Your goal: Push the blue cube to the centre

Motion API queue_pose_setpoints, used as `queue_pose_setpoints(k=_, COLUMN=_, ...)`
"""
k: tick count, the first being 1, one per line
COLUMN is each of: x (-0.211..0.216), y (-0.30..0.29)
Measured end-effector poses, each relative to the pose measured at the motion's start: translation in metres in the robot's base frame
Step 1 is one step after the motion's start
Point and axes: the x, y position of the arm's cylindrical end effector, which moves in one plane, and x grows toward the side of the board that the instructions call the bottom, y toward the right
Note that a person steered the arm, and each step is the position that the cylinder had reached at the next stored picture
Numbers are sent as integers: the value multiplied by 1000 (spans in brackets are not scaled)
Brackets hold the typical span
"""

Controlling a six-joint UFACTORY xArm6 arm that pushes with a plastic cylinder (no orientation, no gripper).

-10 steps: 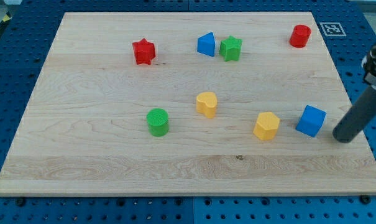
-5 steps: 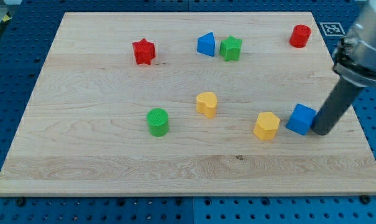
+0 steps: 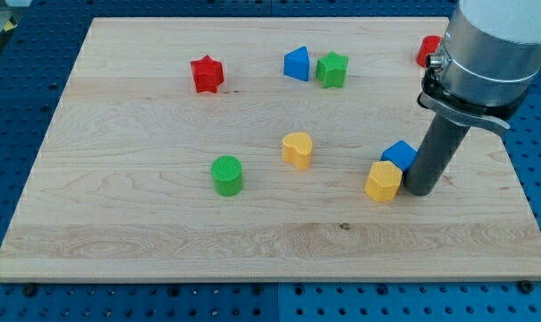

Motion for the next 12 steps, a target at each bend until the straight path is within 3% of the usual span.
queue_pose_setpoints(k=2, x=-6, y=-7)
queue_pose_setpoints(k=4, x=-54, y=-47)
queue_pose_setpoints(k=5, x=-76, y=-49)
queue_pose_setpoints(k=7, x=-79, y=-17)
queue_pose_setpoints(k=10, x=-133, y=-42)
queue_pose_setpoints(k=11, x=-136, y=-44)
queue_pose_setpoints(k=12, x=-105, y=-27)
